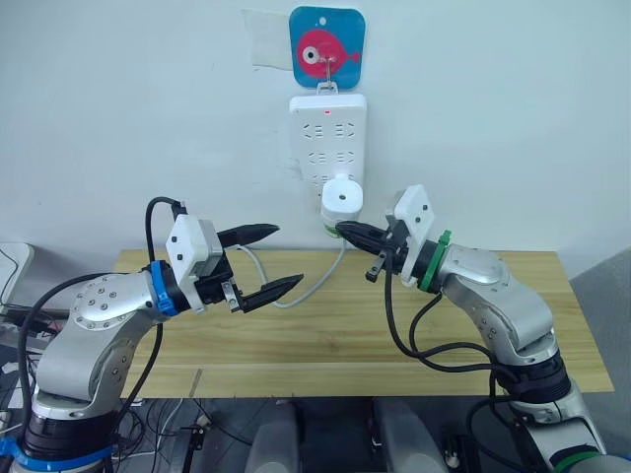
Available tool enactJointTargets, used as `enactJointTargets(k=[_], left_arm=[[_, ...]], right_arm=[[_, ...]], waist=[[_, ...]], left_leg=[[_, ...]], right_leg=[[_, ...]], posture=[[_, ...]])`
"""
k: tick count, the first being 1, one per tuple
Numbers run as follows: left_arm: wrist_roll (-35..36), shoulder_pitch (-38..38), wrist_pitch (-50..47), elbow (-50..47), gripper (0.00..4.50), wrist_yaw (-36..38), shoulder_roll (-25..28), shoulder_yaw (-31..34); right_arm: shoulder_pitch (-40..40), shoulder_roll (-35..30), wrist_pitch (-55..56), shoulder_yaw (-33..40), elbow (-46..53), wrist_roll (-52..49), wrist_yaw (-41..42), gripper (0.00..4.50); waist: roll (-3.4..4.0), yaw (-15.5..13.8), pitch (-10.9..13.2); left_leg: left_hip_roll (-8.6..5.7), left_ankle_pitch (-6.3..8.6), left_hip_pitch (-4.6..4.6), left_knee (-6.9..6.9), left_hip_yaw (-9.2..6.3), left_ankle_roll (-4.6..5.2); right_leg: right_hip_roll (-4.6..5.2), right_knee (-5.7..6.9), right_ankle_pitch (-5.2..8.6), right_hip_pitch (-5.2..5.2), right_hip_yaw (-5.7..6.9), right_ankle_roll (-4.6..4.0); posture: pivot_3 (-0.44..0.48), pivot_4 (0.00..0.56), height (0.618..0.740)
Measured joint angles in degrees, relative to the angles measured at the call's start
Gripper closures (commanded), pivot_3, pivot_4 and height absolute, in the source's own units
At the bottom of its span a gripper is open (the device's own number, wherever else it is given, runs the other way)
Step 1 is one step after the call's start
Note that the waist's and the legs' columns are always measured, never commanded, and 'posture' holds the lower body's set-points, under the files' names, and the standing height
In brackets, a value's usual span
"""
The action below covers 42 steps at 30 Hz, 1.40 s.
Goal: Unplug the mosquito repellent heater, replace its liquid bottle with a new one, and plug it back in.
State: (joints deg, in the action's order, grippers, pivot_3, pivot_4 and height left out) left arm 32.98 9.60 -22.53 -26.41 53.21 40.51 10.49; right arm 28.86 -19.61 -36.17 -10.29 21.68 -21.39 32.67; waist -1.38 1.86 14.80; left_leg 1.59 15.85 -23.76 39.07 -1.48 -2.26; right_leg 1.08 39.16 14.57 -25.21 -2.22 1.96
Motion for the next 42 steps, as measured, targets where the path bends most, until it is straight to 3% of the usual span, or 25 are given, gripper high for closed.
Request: enactJointTargets(k=[19,29,33,37,42], left_arm=[[0.03,0.14,-0.01,1.47,0.02,-0.01,-0.04,-0.01],[1.85,-1.94,-2.52,1.52,0.02,-0.06,3.87,4.48],[3.16,-5.36,-7.63,2.22,0.00,-0.60,7.72,8.97],[3.77,-7.86,-12.53,2.72,0.00,-1.41,12.35,13.82],[1.59,-8.00,-11.81,5.63,0.00,-1.14,14.45,15.12]], right_arm=[[-0.25,1.83,-3.64,0.00,2.01,-0.13,-4.74,4.50],[-5.14,-13.89,-6.33,4.90,11.09,-10.49,10.25,4.50],[-5.78,-18.91,-5.14,8.95,9.32,-13.59,16.70,3.65],[-5.77,-24.86,-0.84,12.66,1.48,-13.46,23.54,2.20],[-5.17,-28.23,0.67,15.18,-4.33,-13.49,27.33,0.46]], waist=[[-0.18,-0.14,-0.11],[-0.22,0.11,-0.20],[-0.28,-0.21,-0.29],[-0.47,-0.43,-0.57],[-0.44,-0.61,-1.43]], left_leg=[[-0.02,-0.17,0.05,0.04,-0.05,-0.09],[-0.01,-0.16,0.09,-0.04,-0.04,-0.07],[-0.01,-0.16,0.09,-0.04,-0.02,-0.07],[-0.01,-0.16,0.09,-0.03,0.02,-0.07],[-0.02,-0.16,0.08,-0.05,0.03,-0.08]], right_leg=[[0.02,0.34,-0.02,0.00,0.11,-0.03],[-0.06,0.16,-0.02,0.00,0.06,-0.03],[-0.08,0.15,-0.02,0.04,0.12,-0.03],[-0.02,0.10,-0.02,0.07,0.10,-0.03],[-0.03,0.03,-0.02,0.08,0.12,-0.03]], posture=[[-0.008,0.202,0.740],[0.036,0.187,0.740],[0.057,0.168,0.740],[0.067,0.154,0.740],[0.059,0.140,0.740]])
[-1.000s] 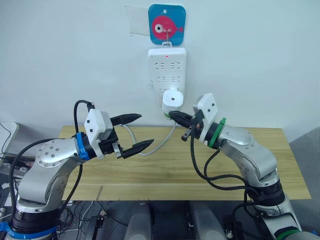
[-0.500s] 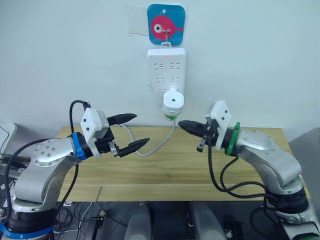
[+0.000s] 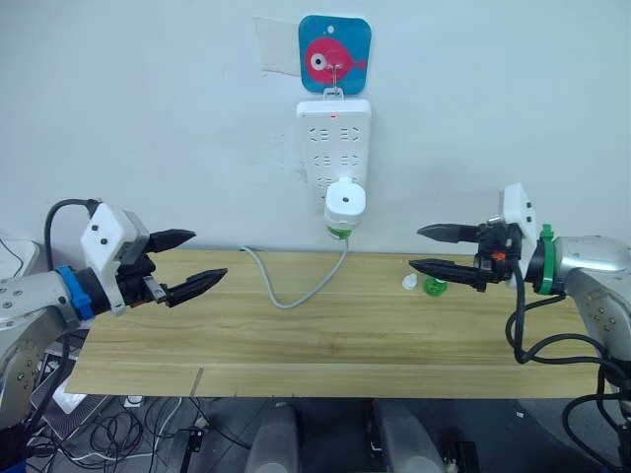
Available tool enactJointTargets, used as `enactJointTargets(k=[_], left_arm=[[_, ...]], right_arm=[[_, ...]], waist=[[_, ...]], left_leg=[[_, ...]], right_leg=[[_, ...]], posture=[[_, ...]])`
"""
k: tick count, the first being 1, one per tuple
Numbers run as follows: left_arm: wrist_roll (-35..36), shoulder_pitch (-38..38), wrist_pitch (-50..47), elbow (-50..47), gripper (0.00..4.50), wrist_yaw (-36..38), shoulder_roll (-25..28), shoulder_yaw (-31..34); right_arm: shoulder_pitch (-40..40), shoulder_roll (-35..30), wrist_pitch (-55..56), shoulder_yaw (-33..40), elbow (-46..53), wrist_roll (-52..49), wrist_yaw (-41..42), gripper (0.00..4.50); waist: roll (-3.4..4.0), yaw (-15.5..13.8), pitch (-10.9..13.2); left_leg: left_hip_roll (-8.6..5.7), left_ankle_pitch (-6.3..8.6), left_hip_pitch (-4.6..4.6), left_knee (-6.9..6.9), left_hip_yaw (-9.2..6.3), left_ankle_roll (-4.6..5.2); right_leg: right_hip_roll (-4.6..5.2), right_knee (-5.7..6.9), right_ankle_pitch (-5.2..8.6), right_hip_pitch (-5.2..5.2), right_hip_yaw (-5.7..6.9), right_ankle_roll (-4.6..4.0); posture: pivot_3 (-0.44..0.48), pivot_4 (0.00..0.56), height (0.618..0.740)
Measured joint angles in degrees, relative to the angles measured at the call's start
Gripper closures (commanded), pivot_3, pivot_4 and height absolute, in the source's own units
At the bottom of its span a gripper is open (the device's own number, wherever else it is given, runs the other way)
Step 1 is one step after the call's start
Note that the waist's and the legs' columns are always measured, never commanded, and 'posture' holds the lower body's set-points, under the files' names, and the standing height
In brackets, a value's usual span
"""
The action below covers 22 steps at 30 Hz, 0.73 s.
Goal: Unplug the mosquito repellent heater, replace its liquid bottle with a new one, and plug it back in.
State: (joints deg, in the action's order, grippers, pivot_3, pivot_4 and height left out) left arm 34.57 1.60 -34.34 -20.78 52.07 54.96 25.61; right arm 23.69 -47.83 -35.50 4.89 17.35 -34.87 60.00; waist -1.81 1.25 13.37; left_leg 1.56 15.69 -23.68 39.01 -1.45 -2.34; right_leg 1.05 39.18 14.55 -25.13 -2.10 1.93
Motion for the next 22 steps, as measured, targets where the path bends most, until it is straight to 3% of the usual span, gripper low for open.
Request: enactJointTargets(k=[1,2,11,17,22], left_arm=[[-0.72,0.16,0.51,0.43,0.00,-0.02,0.00,-0.09],[-1.28,0.33,1.15,0.67,0.00,-0.06,0.00,-0.21],[-3.16,1.90,3.50,2.49,0.00,0.97,-0.10,-2.56],[-5.63,0.45,6.57,7.10,0.00,1.63,-0.30,-2.82],[-7.10,0.26,9.45,10.19,0.00,2.53,-0.97,-2.82]], right_arm=[[0.15,-0.64,0.70,0.19,-1.03,0.28,0.57,0.08],[0.22,-1.19,1.42,0.55,-2.34,0.60,1.10,0.03],[-2.62,-3.34,5.41,1.80,-7.82,4.42,2.06,0.03],[-7.62,-4.08,15.83,5.98,-21.98,9.53,2.47,0.03],[-7.59,-4.01,17.87,7.35,-22.35,9.22,3.69,0.03]], waist=[[-0.02,-0.02,-0.20],[-0.06,-0.05,-0.33],[-0.07,-0.07,-1.76],[-0.03,-0.25,-2.42],[0.18,0.18,-2.89]], left_leg=[[0.00,0.00,0.00,0.00,0.01,0.00],[-0.01,0.00,0.00,0.00,0.01,0.00],[-0.02,0.00,0.00,-0.03,0.08,0.00],[-0.05,0.01,0.12,-0.05,0.20,0.01],[0.00,0.02,0.24,-0.12,0.21,0.01]], right_leg=[[0.00,0.00,0.00,0.00,-0.01,0.00],[0.00,-0.01,0.00,0.01,-0.01,0.00],[0.00,-0.07,0.00,0.01,-0.06,0.00],[0.00,-0.08,0.00,0.08,-0.17,0.00],[-0.14,-0.08,0.00,0.13,-0.18,0.00]], posture=[[0.059,0.140,0.740],[0.045,0.134,0.740],[0.030,0.120,0.740],[0.024,0.111,0.740],[0.023,0.105,0.740]])
